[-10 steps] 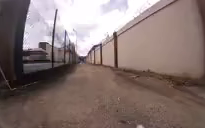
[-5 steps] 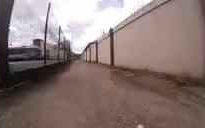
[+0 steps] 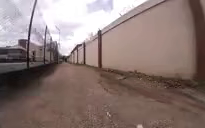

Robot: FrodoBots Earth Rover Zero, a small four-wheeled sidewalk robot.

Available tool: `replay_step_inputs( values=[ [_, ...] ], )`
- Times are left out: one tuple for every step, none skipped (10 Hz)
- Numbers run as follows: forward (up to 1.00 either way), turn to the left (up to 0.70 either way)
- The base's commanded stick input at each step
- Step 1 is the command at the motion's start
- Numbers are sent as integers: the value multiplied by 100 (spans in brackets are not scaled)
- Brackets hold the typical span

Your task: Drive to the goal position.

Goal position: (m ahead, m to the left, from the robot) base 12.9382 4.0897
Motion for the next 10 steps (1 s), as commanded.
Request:
replay_step_inputs(
  values=[
    [50, 0],
    [50, 0],
    [50, 0],
    [50, 0],
    [50, 0],
    [50, 0],
    [50, 0],
    [50, 0],
    [50, 0],
    [50, 0]
  ],
)
